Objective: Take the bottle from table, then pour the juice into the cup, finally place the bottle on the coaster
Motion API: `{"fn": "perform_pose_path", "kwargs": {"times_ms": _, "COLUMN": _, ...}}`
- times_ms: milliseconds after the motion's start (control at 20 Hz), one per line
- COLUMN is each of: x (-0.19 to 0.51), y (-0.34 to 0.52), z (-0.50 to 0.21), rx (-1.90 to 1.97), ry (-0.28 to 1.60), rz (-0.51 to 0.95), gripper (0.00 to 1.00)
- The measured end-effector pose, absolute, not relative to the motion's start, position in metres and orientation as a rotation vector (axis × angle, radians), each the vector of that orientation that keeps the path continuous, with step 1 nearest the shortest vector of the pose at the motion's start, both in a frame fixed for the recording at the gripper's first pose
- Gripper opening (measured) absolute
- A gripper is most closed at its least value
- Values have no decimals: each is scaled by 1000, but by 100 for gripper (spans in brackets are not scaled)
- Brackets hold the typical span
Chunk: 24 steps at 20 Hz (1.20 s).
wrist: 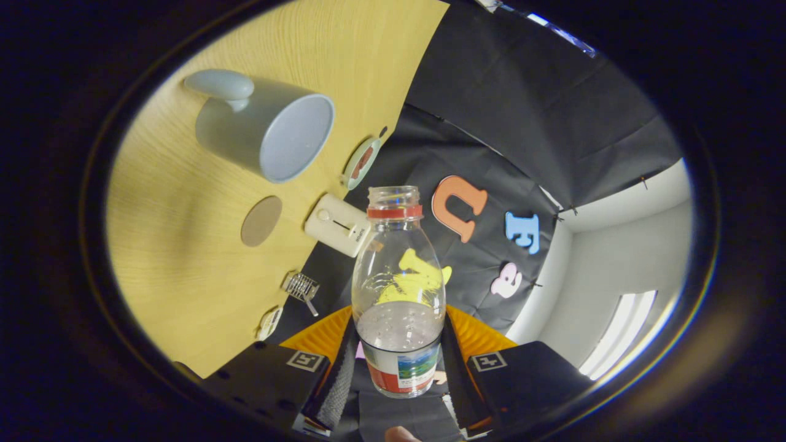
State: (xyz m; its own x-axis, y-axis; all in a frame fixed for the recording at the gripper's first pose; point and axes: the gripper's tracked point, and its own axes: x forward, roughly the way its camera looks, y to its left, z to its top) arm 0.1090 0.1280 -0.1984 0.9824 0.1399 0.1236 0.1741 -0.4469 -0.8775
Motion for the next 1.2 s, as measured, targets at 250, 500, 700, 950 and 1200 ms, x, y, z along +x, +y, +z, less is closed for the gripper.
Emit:
{"fn": "perform_pose_path", "kwargs": {"times_ms": 250, "x": 112, "y": 122, "z": -203, "rx": -2002, "ry": -195, "rz": -30, "gripper": 72}}
{"fn": "perform_pose_path", "kwargs": {"times_ms": 500, "x": 119, "y": 106, "z": -213, "rx": -1806, "ry": -70, "rz": 12, "gripper": 73}}
{"fn": "perform_pose_path", "kwargs": {"times_ms": 700, "x": 110, "y": 102, "z": -236, "rx": -1581, "ry": 50, "rz": 61, "gripper": 73}}
{"fn": "perform_pose_path", "kwargs": {"times_ms": 950, "x": 104, "y": 96, "z": -245, "rx": -1248, "ry": 158, "rz": 116, "gripper": 73}}
{"fn": "perform_pose_path", "kwargs": {"times_ms": 1200, "x": 91, "y": 106, "z": -210, "rx": -977, "ry": 139, "rz": 135, "gripper": 74}}
